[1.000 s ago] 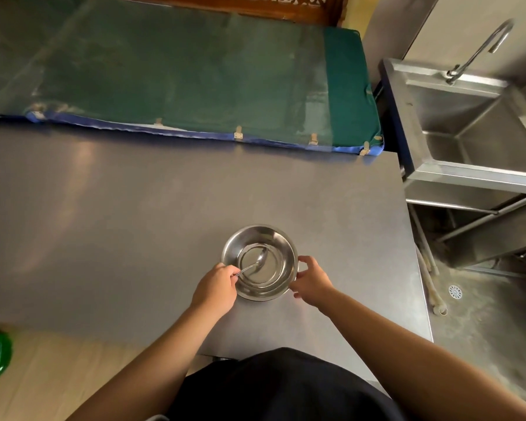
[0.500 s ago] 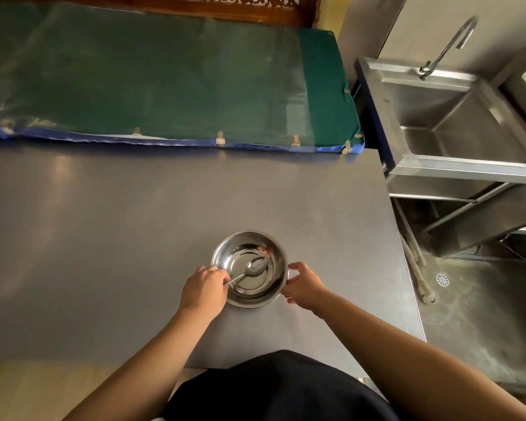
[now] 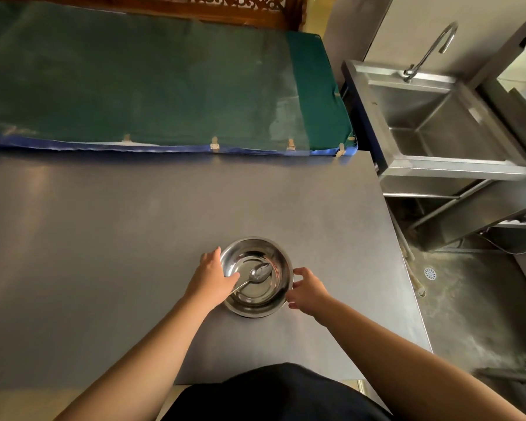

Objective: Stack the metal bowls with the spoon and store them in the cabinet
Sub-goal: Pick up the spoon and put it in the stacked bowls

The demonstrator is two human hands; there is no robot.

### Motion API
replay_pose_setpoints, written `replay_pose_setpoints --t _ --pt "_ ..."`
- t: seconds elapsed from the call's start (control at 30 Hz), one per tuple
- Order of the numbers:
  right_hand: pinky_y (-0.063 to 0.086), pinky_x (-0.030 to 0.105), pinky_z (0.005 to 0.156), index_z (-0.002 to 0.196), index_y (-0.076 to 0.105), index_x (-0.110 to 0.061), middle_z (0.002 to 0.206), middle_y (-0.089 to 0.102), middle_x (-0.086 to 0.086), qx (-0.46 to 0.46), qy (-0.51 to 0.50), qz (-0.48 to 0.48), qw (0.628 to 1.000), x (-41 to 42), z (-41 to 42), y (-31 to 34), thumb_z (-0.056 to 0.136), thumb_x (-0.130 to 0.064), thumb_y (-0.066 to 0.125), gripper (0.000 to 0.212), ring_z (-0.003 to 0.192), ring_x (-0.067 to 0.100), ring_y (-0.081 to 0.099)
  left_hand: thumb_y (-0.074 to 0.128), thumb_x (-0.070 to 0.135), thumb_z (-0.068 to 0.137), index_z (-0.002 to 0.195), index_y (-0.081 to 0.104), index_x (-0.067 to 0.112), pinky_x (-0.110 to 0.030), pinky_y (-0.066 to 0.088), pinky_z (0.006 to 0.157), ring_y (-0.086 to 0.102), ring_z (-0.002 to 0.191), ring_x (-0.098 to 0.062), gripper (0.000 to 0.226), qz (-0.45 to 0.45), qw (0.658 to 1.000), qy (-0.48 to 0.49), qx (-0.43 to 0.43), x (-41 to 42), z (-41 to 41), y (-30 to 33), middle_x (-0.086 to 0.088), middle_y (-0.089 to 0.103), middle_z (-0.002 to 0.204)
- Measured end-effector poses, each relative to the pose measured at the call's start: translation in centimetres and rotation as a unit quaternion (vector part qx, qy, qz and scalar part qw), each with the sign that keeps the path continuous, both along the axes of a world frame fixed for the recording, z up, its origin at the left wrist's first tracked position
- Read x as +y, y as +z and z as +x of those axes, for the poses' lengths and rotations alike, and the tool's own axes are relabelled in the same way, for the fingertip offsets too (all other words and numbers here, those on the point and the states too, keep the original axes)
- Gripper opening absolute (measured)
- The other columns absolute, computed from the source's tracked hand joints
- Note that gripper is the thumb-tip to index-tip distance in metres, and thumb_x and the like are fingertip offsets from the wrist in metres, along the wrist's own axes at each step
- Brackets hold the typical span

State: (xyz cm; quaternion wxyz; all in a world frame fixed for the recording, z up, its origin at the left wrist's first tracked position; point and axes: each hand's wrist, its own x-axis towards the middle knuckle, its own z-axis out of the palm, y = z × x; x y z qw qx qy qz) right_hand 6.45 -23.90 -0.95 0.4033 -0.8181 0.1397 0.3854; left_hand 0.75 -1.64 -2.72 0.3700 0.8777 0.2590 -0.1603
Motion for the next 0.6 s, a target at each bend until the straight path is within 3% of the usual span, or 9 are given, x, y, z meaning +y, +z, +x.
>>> replay_pose_setpoints --t 0.07,0.13,0.2,0.23,0.3,0.43,0.6 --pt "0.061 0.048 0.083 0.137 0.045 -0.017 0.102 0.070 0.011 0.006 -0.027 0.011 1.000 0.1 -0.3 -0.2 0.082 -0.002 0.073 0.063 0.084 0.027 0.072 0.064 0.042 0.091 0.157 0.021 0.013 -0.036 0.035 0.108 0.041 0.140 -0.029 0.084 -0.021 1.000 0.007 0.021 0.6 0.8 -0.5 -0.011 0.030 0.158" --pt "0.061 0.048 0.082 0.134 0.048 -0.017 0.100 0.071 0.012 0.008 -0.056 0.022 0.998 0.2 -0.5 -0.6 0.081 0.001 0.073 0.062 0.078 0.025 0.070 0.064 0.037 0.091 0.152 0.036 0.012 -0.037 0.037 0.107 0.045 0.136 -0.031 0.072 -0.033 0.999 0.006 0.041 1.3 1.6 -0.9 -0.014 0.040 0.153" --pt "0.062 0.048 0.083 0.133 0.050 -0.014 0.098 0.072 0.013 0.005 -0.084 0.028 0.996 0.3 -0.8 -1.0 0.079 0.004 0.072 0.061 0.076 0.025 0.069 0.062 0.030 0.088 0.120 0.063 0.013 -0.038 0.051 0.089 0.063 0.104 -0.030 0.035 -0.046 0.998 0.002 0.034 2.0 2.2 -1.1 -0.013 0.065 0.121" --pt "0.062 0.047 0.082 0.133 0.051 -0.013 0.096 0.072 0.014 0.004 -0.099 0.029 0.995 0.3 -0.9 -1.1 0.079 0.006 0.070 0.061 0.074 0.025 0.069 0.061 0.026 0.086 0.102 0.067 0.014 -0.036 0.053 0.077 0.064 0.087 -0.027 0.020 -0.058 0.998 0.004 0.028 2.3 2.4 -1.1 -0.009 0.070 0.101" --pt "0.063 0.044 0.080 0.134 0.054 -0.009 0.095 0.074 0.016 0.002 -0.123 0.030 0.992 0.4 -1.1 -1.3 0.078 0.009 0.067 0.060 0.071 0.025 0.068 0.057 0.019 0.083 0.088 0.068 0.015 -0.034 0.050 0.064 0.059 0.071 -0.025 0.013 -0.093 0.995 0.010 0.029 2.9 2.7 -0.8 -0.006 0.067 0.080" --pt "0.064 0.040 0.074 0.134 0.056 -0.006 0.103 0.074 0.024 0.004 -0.136 0.035 0.990 0.2 -1.3 -1.1 0.079 0.012 0.063 0.058 0.067 0.026 0.067 0.054 0.012 0.088 0.104 0.066 0.019 -0.030 0.052 0.058 0.059 0.068 -0.023 0.022 -0.167 0.983 0.065 0.043 3.0 2.9 0.2 -0.005 0.068 0.087" --pt "0.064 0.033 0.070 0.137 0.056 -0.004 0.092 0.073 0.020 -0.014 -0.138 0.060 0.989 -1.2 -1.0 0.7 0.079 0.013 0.061 0.060 0.069 0.025 0.066 0.056 0.015 0.089 0.109 0.067 0.021 -0.027 0.053 0.055 0.064 0.075 -0.018 0.024 -0.214 0.971 0.106 0.013 2.4 2.4 1.7 -0.003 0.070 0.096"
